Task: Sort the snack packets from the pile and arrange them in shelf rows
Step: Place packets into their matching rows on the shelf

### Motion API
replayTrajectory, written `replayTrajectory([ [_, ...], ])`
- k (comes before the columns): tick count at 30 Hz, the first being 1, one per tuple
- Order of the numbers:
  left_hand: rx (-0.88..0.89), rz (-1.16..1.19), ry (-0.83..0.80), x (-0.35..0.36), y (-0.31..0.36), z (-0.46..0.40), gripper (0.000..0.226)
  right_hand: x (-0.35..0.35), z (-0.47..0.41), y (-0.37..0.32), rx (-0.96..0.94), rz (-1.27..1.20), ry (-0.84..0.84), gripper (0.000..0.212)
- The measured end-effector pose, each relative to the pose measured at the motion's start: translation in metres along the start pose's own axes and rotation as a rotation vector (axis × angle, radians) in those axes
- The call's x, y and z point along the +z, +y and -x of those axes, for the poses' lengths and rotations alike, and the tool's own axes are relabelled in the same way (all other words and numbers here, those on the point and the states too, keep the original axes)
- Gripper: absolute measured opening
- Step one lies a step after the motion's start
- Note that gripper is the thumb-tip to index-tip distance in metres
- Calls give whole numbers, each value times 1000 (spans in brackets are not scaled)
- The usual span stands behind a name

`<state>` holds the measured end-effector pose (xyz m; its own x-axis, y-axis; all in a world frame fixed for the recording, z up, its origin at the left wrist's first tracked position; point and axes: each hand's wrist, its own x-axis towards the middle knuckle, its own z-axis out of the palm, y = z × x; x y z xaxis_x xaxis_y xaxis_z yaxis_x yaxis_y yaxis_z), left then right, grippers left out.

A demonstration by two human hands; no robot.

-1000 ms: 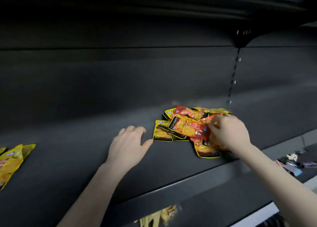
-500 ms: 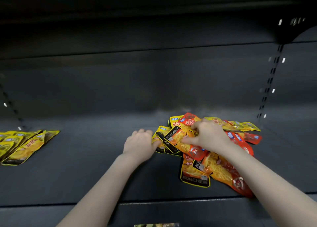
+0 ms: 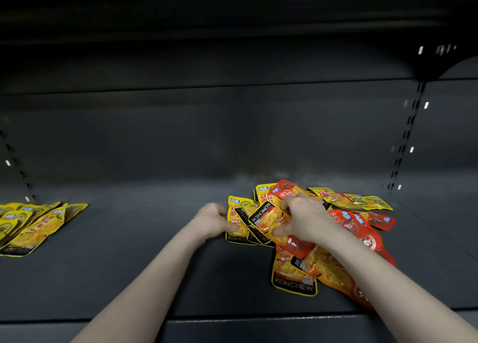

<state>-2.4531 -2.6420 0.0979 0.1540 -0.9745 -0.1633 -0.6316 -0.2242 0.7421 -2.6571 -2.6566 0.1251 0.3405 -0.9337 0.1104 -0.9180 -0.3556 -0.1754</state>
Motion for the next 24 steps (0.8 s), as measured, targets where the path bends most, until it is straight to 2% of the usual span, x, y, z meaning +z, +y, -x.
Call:
replayTrajectory([
  [2, -15, -10, -47, -7, -3, 2, 17, -1, 3, -1, 18, 33, -1, 62],
  [4, -28, -31, -75, -16, -7, 4, 11, -1, 4, -1, 33, 46, -23, 64],
  [7, -70, -27, -99, -29, -14, 6, 14, -2, 4, -1, 41, -1, -64, 64],
  [10, -90, 14, -55, -33, -18, 4, 15, -3, 5, -6, 40, -22, -59, 62],
  [13, -70, 67, 15, -28, -16, -1, 25, -6, 5, -9, 44, -45, -53, 46],
  [15, -75, 68, 51, -24, -14, -4, 29, -8, 6, -10, 34, -74, -50, 42],
  [17, -86, 72, 63, -21, -11, -4, 25, -8, 8, -9, 12, -154, -55, 42],
  [20, -97, 168, -13, -21, -9, 1, 14, -6, 9, -6, -2, -294, -57, 39],
  [24, -98, 330, -16, -31, -13, 17, 15, -7, 10, -6, 36, -654, -27, 25],
])
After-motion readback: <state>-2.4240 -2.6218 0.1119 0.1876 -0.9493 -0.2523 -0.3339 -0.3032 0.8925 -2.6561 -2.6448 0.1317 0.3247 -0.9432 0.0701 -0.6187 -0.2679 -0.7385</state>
